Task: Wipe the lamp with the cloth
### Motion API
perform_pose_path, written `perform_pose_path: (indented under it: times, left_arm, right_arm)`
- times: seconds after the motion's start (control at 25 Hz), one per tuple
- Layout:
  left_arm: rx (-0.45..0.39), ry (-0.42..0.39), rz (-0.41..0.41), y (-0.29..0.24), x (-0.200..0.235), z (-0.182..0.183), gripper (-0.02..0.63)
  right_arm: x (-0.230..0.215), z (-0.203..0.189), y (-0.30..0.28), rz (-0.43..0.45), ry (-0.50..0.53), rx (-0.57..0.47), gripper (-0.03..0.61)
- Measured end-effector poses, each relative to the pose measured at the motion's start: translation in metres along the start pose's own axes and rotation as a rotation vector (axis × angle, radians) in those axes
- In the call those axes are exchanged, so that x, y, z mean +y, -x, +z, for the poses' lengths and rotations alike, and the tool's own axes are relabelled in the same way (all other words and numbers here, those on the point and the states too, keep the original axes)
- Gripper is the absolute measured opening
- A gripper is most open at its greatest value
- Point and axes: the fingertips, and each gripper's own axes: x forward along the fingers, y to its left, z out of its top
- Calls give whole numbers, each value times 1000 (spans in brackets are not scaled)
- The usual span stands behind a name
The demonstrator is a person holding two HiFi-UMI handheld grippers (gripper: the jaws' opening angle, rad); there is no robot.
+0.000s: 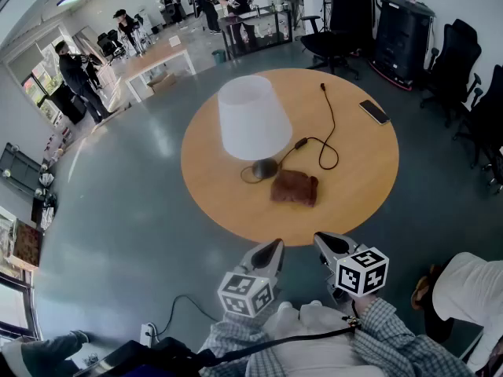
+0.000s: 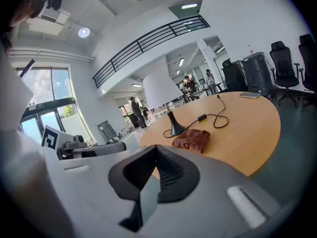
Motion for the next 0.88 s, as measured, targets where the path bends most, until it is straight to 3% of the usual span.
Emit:
perform_pose_path:
  times: [0.88]
  left_arm:
    - [9,-2,1,2,-4,-5,-2]
  right_arm:
    - [-2,-4,3,3,-13,-1,3]
